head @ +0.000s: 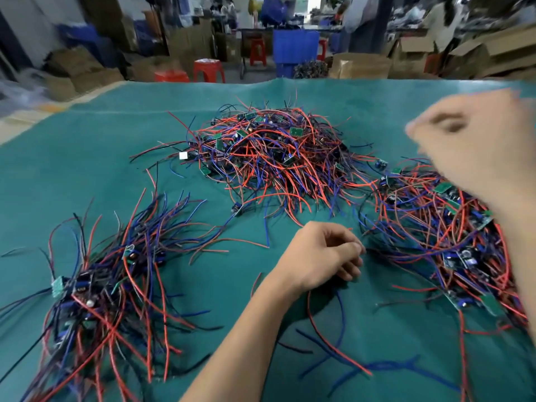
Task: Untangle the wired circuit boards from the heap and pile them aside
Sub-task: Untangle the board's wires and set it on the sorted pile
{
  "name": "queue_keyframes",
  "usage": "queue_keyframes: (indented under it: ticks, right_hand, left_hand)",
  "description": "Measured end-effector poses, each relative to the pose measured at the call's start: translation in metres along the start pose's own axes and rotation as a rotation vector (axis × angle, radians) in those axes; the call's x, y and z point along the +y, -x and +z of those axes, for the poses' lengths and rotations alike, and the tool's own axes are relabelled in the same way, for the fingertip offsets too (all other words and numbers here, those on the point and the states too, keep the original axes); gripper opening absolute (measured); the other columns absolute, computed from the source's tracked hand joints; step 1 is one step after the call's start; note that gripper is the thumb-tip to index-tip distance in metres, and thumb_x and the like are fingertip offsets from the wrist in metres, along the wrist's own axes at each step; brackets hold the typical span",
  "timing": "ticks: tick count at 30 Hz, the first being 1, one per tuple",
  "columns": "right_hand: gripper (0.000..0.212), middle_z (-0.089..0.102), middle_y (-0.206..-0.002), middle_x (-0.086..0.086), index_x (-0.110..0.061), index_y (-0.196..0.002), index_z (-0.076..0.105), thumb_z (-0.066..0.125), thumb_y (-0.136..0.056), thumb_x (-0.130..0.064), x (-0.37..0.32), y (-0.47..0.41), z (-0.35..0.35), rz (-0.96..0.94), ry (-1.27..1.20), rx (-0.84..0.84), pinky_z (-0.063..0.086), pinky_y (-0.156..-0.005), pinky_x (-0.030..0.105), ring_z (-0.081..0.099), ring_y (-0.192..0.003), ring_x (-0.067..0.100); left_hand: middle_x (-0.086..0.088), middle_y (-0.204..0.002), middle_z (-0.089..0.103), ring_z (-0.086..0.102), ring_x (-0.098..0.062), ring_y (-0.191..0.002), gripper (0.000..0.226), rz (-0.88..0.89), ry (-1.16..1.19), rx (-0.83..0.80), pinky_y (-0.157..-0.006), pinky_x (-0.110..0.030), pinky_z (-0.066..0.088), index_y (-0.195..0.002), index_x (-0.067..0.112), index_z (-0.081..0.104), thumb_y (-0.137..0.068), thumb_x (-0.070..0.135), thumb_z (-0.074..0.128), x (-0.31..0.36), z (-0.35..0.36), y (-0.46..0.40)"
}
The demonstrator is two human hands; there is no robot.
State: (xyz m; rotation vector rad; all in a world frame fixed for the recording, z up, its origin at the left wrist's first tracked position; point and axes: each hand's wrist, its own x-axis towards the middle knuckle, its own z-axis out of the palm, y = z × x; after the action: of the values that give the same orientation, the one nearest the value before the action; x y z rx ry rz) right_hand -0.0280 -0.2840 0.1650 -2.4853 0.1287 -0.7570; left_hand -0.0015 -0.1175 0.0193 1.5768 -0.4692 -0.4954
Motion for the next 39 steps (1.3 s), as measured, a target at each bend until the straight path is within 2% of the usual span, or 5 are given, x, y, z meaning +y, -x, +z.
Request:
queue_keyframes:
  ticks: [9, 18, 22, 30, 39]
  right_hand:
    - [0.036, 0.063, -0.12, 0.015, -0.026, -0.126, 0.064, 0.062, -0.091, -0.018, -0.065, -0.013, 0.184, -0.165, 0.244, -0.72, 0.054, -0.097, 0.045, 0.063, -0.107, 0.036]
    - [0.008, 0.078, -0.081, 0.005, -0.026, -0.083, 0.079, 0.071, -0.085, -0.026, -0.022, -0.012, 0.14, -0.082, -0.015, -0.344, 0.061, -0.08, 0.042, 0.074, -0.079, 0.029]
    - [0.007, 0.076, -0.07, -0.008, -0.03, -0.078, 0.077, 0.073, -0.081, -0.024, 0.002, 0.001, 0.09, -0.006, -0.37, -0.166, 0.048, -0.05, 0.017, 0.07, -0.054, 0.005]
    - [0.026, 0.079, -0.09, 0.01, -0.014, -0.075, 0.081, 0.061, -0.089, -0.006, 0.049, 0.067, 0.078, 0.332, -0.949, -0.006, 0.046, -0.045, 0.027, 0.066, -0.063, 0.02]
    - [0.038, 0.075, -0.079, 0.006, -0.016, -0.084, 0.079, 0.058, -0.089, 0.015, 0.054, 0.071, 0.096, 0.291, -0.967, -0.029, 0.054, -0.064, 0.022, 0.068, -0.068, 0.014]
  left_hand:
    - [0.0, -0.076, 0.06, 0.055, 0.007, -0.059, 0.026, 0.155, -0.158, 0.116, -0.061, -0.011, 0.047, -0.082, 0.011, 0.057, -0.084, -0.013, 0.048, 0.004, -0.005, 0.006]
    - [-0.017, -0.076, 0.062, 0.06, -0.014, -0.052, 0.012, 0.01, -0.011, 0.018, -0.053, -0.02, 0.053, -0.097, -0.006, 0.063, -0.095, -0.007, 0.051, 0.001, -0.002, 0.001]
    - [-0.017, -0.074, 0.061, 0.061, -0.012, -0.049, 0.015, 0.001, 0.083, 0.027, -0.051, -0.019, 0.053, -0.108, -0.006, 0.057, -0.099, -0.004, 0.045, 0.001, -0.001, 0.0]
    - [-0.007, -0.077, 0.069, 0.067, -0.021, -0.057, 0.08, -0.097, 0.4, 0.097, -0.047, -0.022, 0.05, -0.107, 0.013, 0.065, -0.077, 0.078, 0.028, 0.012, -0.009, -0.005]
    - [-0.012, -0.091, 0.073, 0.069, -0.017, -0.07, 0.017, 0.008, 0.285, -0.003, -0.065, -0.021, 0.054, -0.107, -0.002, 0.065, -0.094, 0.009, 0.061, 0.0, -0.004, 0.003]
